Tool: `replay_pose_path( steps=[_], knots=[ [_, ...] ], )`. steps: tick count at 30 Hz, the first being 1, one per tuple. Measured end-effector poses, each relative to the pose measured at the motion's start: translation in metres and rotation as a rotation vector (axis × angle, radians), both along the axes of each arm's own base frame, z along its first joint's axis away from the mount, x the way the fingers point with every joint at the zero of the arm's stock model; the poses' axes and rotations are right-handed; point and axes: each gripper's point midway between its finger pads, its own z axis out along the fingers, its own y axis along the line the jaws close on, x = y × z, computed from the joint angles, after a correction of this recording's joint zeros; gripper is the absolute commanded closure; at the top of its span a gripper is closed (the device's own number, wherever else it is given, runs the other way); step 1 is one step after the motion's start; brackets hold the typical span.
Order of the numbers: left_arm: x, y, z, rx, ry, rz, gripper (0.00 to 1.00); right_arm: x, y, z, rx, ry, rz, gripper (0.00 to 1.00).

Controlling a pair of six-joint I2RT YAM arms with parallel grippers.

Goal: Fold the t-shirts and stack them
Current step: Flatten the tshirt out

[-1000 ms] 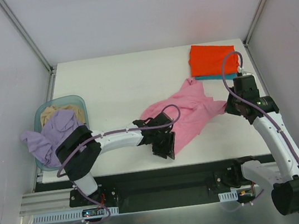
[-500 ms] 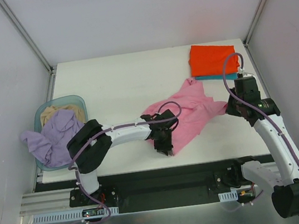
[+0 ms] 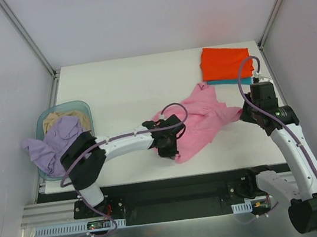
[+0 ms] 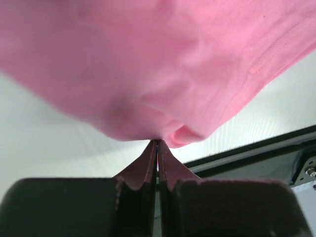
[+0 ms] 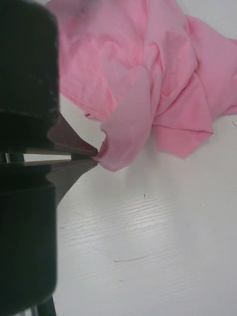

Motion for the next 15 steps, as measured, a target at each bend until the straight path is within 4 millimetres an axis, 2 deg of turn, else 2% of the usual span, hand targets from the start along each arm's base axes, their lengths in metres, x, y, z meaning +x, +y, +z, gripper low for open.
replay_pose_path(
  steps=[5,9,12,15],
  knots=[
    [0.012,0.035,0.054,-0.053,-0.171,0.067,1.0,-0.003,0.006,0.012,0.03,-0.055,0.033,0.93],
    [0.031,0.067,0.087,-0.106,-0.278,0.17,1.0,-0.006,0.026,0.011,0.113,-0.089,0.117,0.93],
    [0.041,0.099,0.083,-0.076,-0.294,0.264,1.0,-0.01,0.043,-0.002,0.179,-0.062,0.186,0.92],
    [0.039,0.123,0.059,-0.005,-0.251,0.317,1.0,-0.018,0.06,-0.023,0.223,0.002,0.253,0.92]
  ],
)
